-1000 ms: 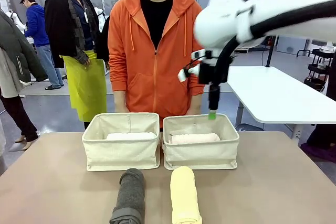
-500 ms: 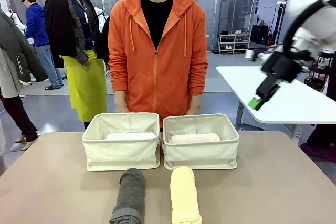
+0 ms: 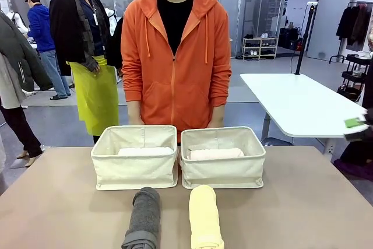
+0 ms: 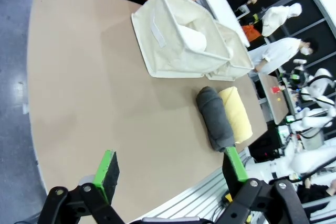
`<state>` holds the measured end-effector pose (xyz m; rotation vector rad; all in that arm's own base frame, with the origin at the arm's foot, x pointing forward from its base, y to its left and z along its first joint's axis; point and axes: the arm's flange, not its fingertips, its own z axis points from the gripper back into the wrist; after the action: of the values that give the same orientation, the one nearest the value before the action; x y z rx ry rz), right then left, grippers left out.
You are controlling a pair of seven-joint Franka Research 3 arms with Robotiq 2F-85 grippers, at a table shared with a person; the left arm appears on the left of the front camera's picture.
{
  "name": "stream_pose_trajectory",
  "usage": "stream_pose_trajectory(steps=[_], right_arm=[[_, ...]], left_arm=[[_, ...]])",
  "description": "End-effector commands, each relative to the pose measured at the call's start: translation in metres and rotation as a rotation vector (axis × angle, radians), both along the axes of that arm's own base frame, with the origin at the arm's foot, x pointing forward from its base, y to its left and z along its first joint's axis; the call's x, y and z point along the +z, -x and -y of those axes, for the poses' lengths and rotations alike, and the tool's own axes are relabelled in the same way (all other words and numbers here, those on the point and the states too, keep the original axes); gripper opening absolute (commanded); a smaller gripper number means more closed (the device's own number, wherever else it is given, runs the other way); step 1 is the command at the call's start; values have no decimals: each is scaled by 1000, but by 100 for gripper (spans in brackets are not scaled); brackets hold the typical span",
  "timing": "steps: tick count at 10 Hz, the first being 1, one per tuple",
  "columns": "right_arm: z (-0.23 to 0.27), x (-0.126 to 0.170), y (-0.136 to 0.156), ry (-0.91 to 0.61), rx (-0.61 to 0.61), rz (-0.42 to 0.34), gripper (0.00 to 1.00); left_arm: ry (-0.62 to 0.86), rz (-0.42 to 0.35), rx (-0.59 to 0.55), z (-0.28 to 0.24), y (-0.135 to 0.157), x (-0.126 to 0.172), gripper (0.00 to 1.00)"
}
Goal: Divide the towels into two baskets.
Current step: Pick up one hotel-folded towel from the bottom of the table and place it in the Fabric basket indicated by the person.
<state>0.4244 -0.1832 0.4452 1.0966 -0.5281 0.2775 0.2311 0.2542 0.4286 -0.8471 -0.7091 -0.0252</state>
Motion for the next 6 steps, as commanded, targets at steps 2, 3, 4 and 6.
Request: stream_pose_trajectory(steps=[2,3,4,6], right_arm=[[35,-33,44,-127,-172,-23,93],[48,-46,65,-171,-255,-47,93],[53,-56,77,-197,-299,-69,93],[61,-58,71,-152,-235,-68,93]], left_arm=[[11,20,-5,-1,3,1,100],[11,20,-5,-1,3,1,100],[11,20,-5,-1,3,1,100],[11,20,-5,-1,3,1,100]])
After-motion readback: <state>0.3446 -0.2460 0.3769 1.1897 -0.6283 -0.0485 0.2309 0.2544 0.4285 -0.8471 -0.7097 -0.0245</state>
